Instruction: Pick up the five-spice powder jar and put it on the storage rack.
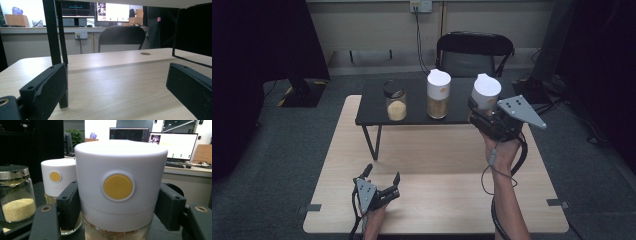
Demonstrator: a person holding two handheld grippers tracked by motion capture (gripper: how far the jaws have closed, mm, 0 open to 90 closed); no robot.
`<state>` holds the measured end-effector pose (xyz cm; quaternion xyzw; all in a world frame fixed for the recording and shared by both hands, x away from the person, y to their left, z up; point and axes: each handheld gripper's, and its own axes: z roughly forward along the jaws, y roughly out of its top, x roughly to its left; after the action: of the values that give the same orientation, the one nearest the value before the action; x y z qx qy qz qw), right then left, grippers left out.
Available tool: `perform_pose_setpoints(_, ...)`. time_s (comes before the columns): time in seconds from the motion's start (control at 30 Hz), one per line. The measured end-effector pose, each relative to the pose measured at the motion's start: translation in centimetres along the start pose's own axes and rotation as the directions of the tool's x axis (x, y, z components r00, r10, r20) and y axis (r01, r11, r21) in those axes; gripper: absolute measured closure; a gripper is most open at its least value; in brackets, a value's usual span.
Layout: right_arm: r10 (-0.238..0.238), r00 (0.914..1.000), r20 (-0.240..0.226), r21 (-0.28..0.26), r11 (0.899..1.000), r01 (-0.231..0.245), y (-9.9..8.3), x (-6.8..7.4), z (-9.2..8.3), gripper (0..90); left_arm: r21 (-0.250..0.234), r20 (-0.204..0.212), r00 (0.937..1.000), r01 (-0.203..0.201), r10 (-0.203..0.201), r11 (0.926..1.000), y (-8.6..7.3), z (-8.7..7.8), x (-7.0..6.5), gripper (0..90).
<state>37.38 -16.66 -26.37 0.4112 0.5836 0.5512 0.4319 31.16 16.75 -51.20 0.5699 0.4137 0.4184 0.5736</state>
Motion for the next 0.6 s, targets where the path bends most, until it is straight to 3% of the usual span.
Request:
perform_pose_setpoints(0.13, 0.009, 0.9999, -0.005, 0.01, 1.0, -0.009, 0.0, -0.2, 0.9, 30.4, 0.0, -0.002, 1.0, 0.0, 0.0, 1.0, 0.0, 0.0, 0.0, 3.2)
perform_pose_setpoints(0.27, -0.018, 0.9998, 0.006, 0.028, 0.999, 0.017, -0.3, -0.2, 1.9, 30.4, 0.0, -0.002, 1.0, 0.0, 0.0, 1.0, 0.0, 0.0, 0.0, 3.3)
perform_pose_setpoints(0.6, -0.001, 1.0, 0.007, 0.027, 1.0, 0.001, -0.4, -0.8, 3.5, 30.4, 0.001, -0.002, 1.0, 0.0, 0.0, 1.0, 0.0, 0.0, 0.0, 3.1)
